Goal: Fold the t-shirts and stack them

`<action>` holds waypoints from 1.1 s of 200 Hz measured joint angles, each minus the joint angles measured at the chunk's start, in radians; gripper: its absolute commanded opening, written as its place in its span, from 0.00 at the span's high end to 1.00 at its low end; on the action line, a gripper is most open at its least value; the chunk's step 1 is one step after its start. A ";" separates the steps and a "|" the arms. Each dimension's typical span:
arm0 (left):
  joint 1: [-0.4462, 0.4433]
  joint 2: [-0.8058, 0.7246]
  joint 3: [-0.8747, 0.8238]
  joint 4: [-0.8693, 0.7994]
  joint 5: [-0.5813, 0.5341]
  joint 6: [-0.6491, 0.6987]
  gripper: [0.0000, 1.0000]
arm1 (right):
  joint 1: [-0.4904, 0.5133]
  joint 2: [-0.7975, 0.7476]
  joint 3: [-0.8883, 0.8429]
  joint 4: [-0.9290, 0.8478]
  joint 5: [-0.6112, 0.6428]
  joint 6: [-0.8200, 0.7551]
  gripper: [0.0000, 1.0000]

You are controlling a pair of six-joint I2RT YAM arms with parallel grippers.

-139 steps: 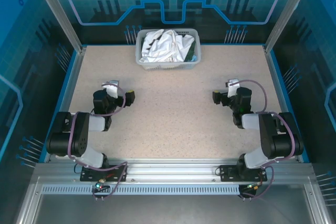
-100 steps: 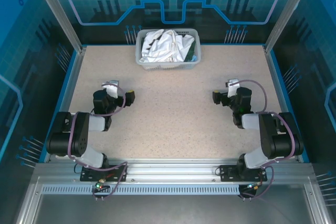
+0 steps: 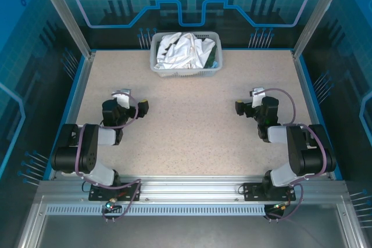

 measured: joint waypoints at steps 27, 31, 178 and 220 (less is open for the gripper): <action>0.000 0.000 0.000 0.000 0.003 0.000 0.01 | 0.000 0.000 0.000 0.000 0.000 0.000 0.00; 0.000 0.000 0.000 0.000 0.003 0.000 0.01 | 0.000 0.000 0.000 0.000 0.000 0.000 0.00; -0.062 -0.474 0.271 -0.562 -0.238 -0.592 0.01 | 0.105 -0.696 0.085 -0.468 0.142 0.245 0.00; -0.029 -0.500 0.165 -0.608 -0.239 -0.822 0.01 | -0.051 -0.868 0.025 -0.629 0.148 0.516 0.00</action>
